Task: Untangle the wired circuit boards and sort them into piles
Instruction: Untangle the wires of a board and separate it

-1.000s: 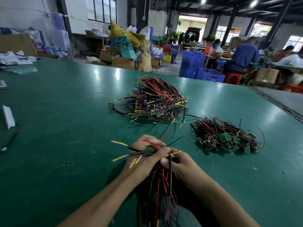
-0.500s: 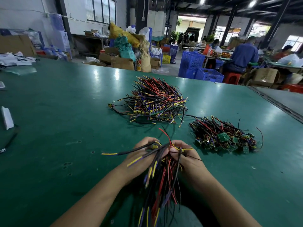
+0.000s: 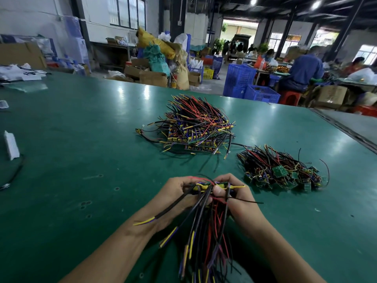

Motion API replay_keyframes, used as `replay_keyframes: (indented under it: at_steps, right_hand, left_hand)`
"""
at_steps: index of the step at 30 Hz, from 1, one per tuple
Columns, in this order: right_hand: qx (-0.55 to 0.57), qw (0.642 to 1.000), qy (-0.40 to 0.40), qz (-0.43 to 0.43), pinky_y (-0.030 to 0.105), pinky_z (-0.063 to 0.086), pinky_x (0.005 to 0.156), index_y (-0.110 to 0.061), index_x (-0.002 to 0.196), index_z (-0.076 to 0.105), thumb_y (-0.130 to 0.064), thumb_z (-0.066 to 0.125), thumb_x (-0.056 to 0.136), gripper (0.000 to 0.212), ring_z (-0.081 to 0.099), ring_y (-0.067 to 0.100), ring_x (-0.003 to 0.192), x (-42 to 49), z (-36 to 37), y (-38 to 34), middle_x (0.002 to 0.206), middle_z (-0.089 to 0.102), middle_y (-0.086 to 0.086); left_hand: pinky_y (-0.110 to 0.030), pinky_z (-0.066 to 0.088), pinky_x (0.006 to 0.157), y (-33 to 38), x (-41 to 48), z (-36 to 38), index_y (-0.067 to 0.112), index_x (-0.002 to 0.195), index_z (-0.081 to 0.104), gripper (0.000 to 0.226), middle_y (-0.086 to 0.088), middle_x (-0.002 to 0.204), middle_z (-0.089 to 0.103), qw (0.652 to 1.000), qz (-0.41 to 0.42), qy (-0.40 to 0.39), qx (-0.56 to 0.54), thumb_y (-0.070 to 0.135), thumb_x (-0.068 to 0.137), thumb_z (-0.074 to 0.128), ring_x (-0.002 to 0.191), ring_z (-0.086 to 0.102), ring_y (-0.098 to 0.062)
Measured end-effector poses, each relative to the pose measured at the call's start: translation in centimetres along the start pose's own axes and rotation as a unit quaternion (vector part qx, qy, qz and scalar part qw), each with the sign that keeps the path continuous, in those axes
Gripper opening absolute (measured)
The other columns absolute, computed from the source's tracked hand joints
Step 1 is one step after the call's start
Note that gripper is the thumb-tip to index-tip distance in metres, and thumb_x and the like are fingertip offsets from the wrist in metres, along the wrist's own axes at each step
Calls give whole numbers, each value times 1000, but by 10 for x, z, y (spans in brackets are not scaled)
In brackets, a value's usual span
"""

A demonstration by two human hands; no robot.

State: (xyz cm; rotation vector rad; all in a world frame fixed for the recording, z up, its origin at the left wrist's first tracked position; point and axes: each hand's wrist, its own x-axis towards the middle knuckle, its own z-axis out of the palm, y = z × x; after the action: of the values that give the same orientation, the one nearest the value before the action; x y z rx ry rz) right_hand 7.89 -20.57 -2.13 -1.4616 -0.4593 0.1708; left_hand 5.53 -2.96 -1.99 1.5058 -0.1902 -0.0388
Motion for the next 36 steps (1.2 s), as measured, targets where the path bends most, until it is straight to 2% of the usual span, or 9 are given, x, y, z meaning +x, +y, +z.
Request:
replay_keyframes:
  at_steps: [3, 6, 11, 14, 18, 23, 26, 31, 36]
  right_hand:
    - [-50, 998, -36, 0, 24, 49, 65, -25, 92, 66, -36, 79, 73, 26, 61, 12, 70, 1, -6, -4, 79, 67, -4]
    - [-38, 996, -76, 10, 29, 51, 69, -22, 103, 64, -28, 77, 78, 28, 62, 18, 79, -1, -12, -7, 88, 68, 5]
    - [-57, 996, -61, 19, 23, 49, 62, -24, 103, 64, -21, 76, 79, 26, 61, 13, 70, -1, -13, -9, 83, 68, 4]
    - [-56, 997, -51, 31, 31, 51, 68, -26, 103, 65, -28, 80, 74, 32, 62, 18, 76, 0, -12, -8, 87, 68, 12]
    - [-15, 997, -63, 41, 35, 51, 78, -21, 98, 69, -21, 80, 73, 28, 64, 21, 82, -1, -10, -7, 89, 70, 11]
    - [24, 997, -66, 41, 31, 54, 77, -10, 99, 68, -11, 77, 74, 27, 63, 24, 82, -2, -9, -14, 90, 70, 12]
    - [45, 995, -73, 45, 29, 54, 77, -1, 104, 64, -5, 77, 77, 30, 63, 26, 83, -2, -9, -16, 91, 69, 13]
    - [74, 993, -72, 56, 29, 56, 74, 7, 108, 60, 0, 74, 78, 33, 66, 23, 78, -1, -7, -13, 90, 69, 14]
    - [66, 994, -71, 50, 32, 55, 76, 0, 104, 65, -7, 72, 76, 29, 66, 25, 81, 1, -8, -8, 92, 68, 16]
  left_hand:
    - [-21, 52, 67, 3, -4, -5, 7, 98, 72, 40, -7, 88, 73, 1000, -7, -9, -16, 11, 60, 83, 78, 65, -12]
    - [-25, 52, 69, 2, -3, -6, 8, 100, 70, 35, -5, 87, 73, 999, -21, -29, -41, 1, 67, 79, 77, 64, -12]
    - [-17, 50, 62, -1, -2, -3, 9, 98, 70, 33, -2, 82, 72, 1000, -6, 7, -27, 14, 69, 83, 71, 64, -6]
    - [-17, 49, 63, -2, 0, -2, 18, 92, 72, 25, 0, 78, 73, 999, 32, 36, 25, 21, 69, 79, 69, 62, -6]
    - [-19, 51, 63, -3, 0, -3, 21, 86, 77, 21, -8, 79, 74, 998, 35, 46, 20, 22, 67, 85, 68, 62, -12]
    - [-26, 54, 68, -1, 1, -5, 6, 95, 75, 27, -17, 87, 73, 998, 7, 23, -58, 4, 68, 79, 75, 64, -20]
    - [-27, 56, 63, 0, 0, -2, 0, 98, 72, 31, -17, 86, 72, 994, -21, 17, -105, 1, 67, 76, 70, 66, -20]
    - [-27, 56, 60, -2, 0, -4, 0, 96, 73, 34, -15, 84, 73, 985, -39, -5, -169, 0, 63, 82, 67, 70, -19]
    - [-26, 56, 59, -3, 1, -7, 8, 90, 77, 24, -11, 82, 75, 983, -41, -15, -177, -2, 68, 74, 68, 71, -18]
